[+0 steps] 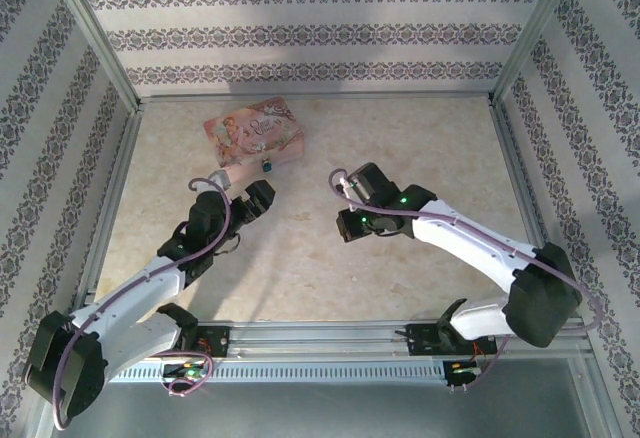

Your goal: Unlock the padlock with the key

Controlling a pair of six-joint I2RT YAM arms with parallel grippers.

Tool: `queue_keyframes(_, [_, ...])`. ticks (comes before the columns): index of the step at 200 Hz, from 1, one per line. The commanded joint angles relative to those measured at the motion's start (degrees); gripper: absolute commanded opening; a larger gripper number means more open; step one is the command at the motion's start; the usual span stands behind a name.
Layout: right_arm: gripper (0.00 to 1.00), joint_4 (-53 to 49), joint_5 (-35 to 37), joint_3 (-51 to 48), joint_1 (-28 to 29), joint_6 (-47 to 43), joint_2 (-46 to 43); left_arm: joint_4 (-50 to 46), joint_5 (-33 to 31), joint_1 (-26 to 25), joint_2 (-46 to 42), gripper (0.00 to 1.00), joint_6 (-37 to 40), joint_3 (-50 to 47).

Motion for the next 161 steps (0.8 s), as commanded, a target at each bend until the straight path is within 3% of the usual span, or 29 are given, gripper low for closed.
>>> queue_keyframes(1, [0.0,6.7,-1.8,1.4,-1.5,-0.9,-2.3,-1.1,8.9,1.1,2.4,0.99,-7.9,3.0])
queue_keyframes(29, [0.0,13.0,-3.2,1.2,-2.5,0.0,-3.4,3.8,15.3,1.4,6.4,0.99,-14.1,5.3])
queue_keyframes(66, [0.0,21.3,-5.7,1.1,-2.7,2.0,-3.2,20.9,18.8,1.3,11.4,0.97,-27.4,3.6])
queue_keyframes(99, [0.0,28.3,-7.7,0.6,-2.7,4.5,-2.1,38.5,17.8,1.3,16.8,0.91,-40.0,1.7])
queue_keyframes(161, [0.0,33.2,-9.7,2.5,-1.9,6.5,1.7,42.4,11.1,1.2,16.6,0.89,-49.1,-0.5])
